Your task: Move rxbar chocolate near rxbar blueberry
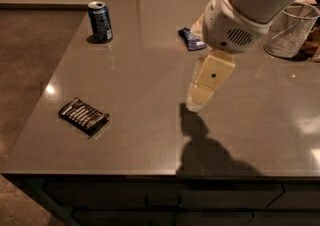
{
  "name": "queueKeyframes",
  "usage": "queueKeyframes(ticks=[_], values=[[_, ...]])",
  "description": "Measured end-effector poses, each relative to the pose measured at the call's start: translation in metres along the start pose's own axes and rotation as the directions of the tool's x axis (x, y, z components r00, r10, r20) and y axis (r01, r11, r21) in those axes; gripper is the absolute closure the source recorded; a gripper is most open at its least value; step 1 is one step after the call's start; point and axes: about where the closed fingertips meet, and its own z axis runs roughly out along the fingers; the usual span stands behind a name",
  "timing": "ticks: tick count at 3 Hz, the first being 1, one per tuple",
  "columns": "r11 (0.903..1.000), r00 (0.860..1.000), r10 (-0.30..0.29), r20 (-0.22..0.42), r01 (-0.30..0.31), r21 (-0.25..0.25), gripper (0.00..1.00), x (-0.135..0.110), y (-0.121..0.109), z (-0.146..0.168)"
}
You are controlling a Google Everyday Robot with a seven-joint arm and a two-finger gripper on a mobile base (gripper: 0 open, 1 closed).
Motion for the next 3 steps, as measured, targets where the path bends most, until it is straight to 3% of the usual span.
queueKeyframes(ticks=[2, 3], values=[[0.9985, 0.997, 0.026, 0.067, -0.022, -0.051, 0.00, -0.088, 0.026, 0.100], [0.9957, 0.994, 0.063, 0.091, -0.056, -0.073, 0.00, -0.121, 0.037, 0.127]])
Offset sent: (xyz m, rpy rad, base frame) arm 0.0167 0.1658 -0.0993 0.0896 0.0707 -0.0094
